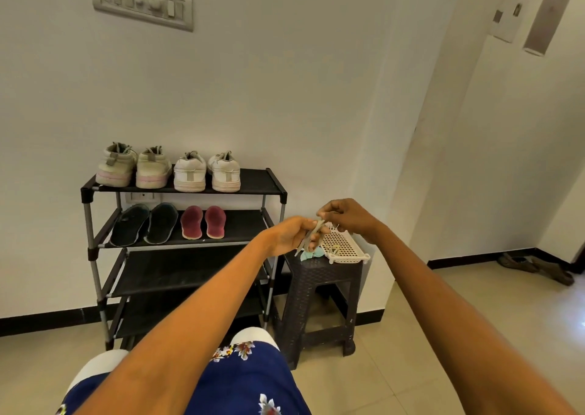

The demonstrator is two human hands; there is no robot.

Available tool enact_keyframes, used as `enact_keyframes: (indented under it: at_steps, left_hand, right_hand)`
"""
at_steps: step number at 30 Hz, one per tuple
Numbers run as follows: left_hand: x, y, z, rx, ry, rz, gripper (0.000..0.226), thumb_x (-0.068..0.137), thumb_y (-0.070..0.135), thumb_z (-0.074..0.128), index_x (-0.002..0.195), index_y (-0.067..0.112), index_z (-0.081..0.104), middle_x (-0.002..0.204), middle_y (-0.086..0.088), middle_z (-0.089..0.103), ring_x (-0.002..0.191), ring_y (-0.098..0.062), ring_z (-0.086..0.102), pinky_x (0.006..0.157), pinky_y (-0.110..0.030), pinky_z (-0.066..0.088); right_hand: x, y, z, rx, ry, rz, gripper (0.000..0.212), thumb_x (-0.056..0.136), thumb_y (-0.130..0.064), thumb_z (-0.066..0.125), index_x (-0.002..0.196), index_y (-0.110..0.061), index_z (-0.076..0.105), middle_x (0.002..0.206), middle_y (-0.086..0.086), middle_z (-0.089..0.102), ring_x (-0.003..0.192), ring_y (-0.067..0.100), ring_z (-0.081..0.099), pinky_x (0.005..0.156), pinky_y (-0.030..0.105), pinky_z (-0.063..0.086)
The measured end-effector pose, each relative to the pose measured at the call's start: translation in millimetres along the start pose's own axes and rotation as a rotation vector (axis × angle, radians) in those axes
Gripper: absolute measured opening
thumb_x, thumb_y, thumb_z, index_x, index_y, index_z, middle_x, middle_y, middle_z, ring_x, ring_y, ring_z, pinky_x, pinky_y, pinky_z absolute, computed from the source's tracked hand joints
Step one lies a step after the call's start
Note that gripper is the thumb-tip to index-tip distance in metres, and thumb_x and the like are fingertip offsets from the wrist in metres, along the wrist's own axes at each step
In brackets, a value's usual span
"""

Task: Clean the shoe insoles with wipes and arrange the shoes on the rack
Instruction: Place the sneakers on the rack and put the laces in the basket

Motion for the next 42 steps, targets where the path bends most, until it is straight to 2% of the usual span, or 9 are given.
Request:
enact_keyframes:
  at_steps: [5, 9, 13, 19, 25, 30, 36, 39, 42]
  left_hand:
    - [0, 1, -2, -0.242, 0.088, 0.051, 0.038, 0.1, 0.013, 0.023, 0.09, 0.005, 0.059, 0.054, 0.001, 0.042, 0.049, -0.01, 0.04, 0.054, -0.022, 0.04]
    - [1, 0, -5, -0.422, 0.243, 0.104, 0.039, 0.1, 0.012, 0.023, 0.089, 0.003, 0.06, 0.05, 0.0, 0.043, 0.044, -0.01, 0.041, 0.05, -0.022, 0.043]
    - [5, -1, -12, -0.568, 0.374, 0.16, 0.037, 0.1, 0.012, 0.023, 0.087, 0.005, 0.057, 0.047, 0.001, 0.045, 0.04, -0.01, 0.044, 0.046, -0.021, 0.043]
    - [10, -4, -18, -0.676, 0.455, 0.188, 0.036, 0.099, 0.013, 0.026, 0.08, 0.008, 0.055, 0.046, 0.001, 0.044, 0.04, -0.01, 0.041, 0.054, -0.023, 0.035]
    - [18, -6, -18, -0.72, 0.511, 0.18, 0.037, 0.099, 0.014, 0.026, 0.07, 0.012, 0.049, 0.042, 0.003, 0.038, 0.036, -0.009, 0.034, 0.051, -0.024, 0.027]
    - [32, -14, -16, -0.753, 0.532, 0.192, 0.037, 0.098, 0.013, 0.026, 0.067, 0.013, 0.047, 0.041, 0.004, 0.036, 0.036, -0.008, 0.03, 0.049, -0.023, 0.023]
    - [46, -20, -25, -0.765, 0.551, 0.212, 0.037, 0.098, 0.012, 0.025, 0.068, 0.011, 0.046, 0.041, 0.003, 0.036, 0.036, -0.007, 0.03, 0.046, -0.021, 0.024]
    - [55, -17, -24, -0.765, 0.579, 0.205, 0.038, 0.099, 0.012, 0.025, 0.066, 0.012, 0.044, 0.04, 0.003, 0.036, 0.035, -0.007, 0.03, 0.046, -0.021, 0.024]
    - [65, -12, -21, -0.741, 0.609, 0.19, 0.037, 0.098, 0.011, 0.026, 0.064, 0.013, 0.041, 0.038, 0.004, 0.035, 0.035, -0.007, 0.029, 0.049, -0.023, 0.025]
  right_hand:
    - [-5, 16, 25, 0.458, 0.246, 0.115, 0.019, 0.09, -0.013, 0.06, 0.101, 0.001, 0.067, 0.064, 0.0, 0.058, 0.046, 0.006, 0.043, 0.045, 0.014, 0.04]
    - [-5, 19, 50, 0.631, 0.282, 0.186, 0.021, 0.092, -0.011, 0.057, 0.107, 0.001, 0.065, 0.077, 0.008, 0.068, 0.055, 0.009, 0.061, 0.054, 0.018, 0.051]
    - [-5, 13, 66, 0.69, 0.258, 0.19, 0.025, 0.095, -0.013, 0.053, 0.112, 0.0, 0.064, 0.081, 0.008, 0.069, 0.071, 0.013, 0.065, 0.075, 0.027, 0.054]
    - [-13, 4, 82, 0.761, 0.215, 0.206, 0.03, 0.1, -0.021, 0.04, 0.104, -0.005, 0.065, 0.097, 0.013, 0.069, 0.083, 0.017, 0.067, 0.063, 0.02, 0.055]
    - [-14, 1, 86, 0.68, 0.348, 0.272, 0.029, 0.1, -0.026, 0.04, 0.102, -0.008, 0.063, 0.085, 0.005, 0.065, 0.072, 0.011, 0.063, 0.048, 0.012, 0.049]
    - [-7, 11, 97, 0.876, 0.523, 0.348, 0.02, 0.096, -0.017, 0.051, 0.08, -0.015, 0.062, 0.08, 0.004, 0.064, 0.072, 0.012, 0.061, 0.064, 0.025, 0.053]
    - [10, 29, 95, 0.819, 0.668, 0.355, 0.005, 0.089, -0.011, 0.061, 0.09, -0.011, 0.066, 0.088, 0.006, 0.066, 0.081, 0.017, 0.063, 0.069, 0.024, 0.054]
    - [15, 31, 89, 0.804, 0.668, 0.342, 0.014, 0.09, -0.017, 0.061, 0.077, -0.015, 0.065, 0.078, 0.002, 0.065, 0.072, 0.012, 0.062, 0.061, 0.019, 0.052]
    - [20, 35, 82, 0.795, 0.651, 0.316, 0.008, 0.089, -0.019, 0.063, 0.091, -0.012, 0.066, 0.082, -0.001, 0.064, 0.073, 0.007, 0.061, 0.049, 0.009, 0.048]
Point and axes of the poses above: each hand's wrist, its own x-axis towards the middle knuckle, its own z-axis out of the palm, y = z × x, the point moved 2 cm from there along x, towards the middle knuckle
